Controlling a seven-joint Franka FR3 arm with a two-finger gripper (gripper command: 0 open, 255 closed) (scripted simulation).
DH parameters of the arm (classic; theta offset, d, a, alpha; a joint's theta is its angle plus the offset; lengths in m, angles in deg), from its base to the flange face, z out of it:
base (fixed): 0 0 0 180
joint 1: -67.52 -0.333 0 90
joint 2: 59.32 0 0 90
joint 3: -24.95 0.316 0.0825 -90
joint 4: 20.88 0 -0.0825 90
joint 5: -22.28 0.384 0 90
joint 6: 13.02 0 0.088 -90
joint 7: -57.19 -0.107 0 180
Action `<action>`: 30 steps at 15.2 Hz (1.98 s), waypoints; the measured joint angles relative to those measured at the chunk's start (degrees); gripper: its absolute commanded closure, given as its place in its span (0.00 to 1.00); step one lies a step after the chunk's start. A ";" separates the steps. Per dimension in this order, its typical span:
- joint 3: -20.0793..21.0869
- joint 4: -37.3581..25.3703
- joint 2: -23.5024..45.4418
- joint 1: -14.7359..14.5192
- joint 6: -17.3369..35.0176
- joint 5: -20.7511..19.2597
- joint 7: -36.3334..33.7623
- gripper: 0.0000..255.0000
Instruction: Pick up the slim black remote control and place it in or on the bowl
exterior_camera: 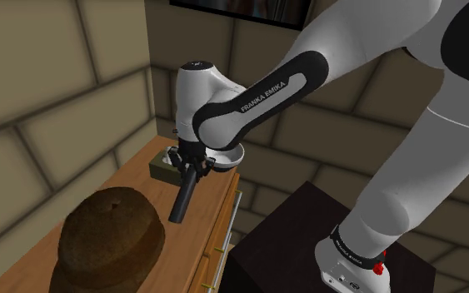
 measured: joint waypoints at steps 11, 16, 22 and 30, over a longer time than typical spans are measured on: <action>-7.51 -2.22 2.31 8.76 -0.04 -0.62 15.90 1.00; -10.52 -6.07 5.86 11.86 -0.76 -2.51 20.95 1.00; -13.97 -12.19 10.65 15.72 -2.48 -4.26 27.56 1.00; -13.16 -14.58 13.72 17.09 0.38 -8.14 19.65 1.00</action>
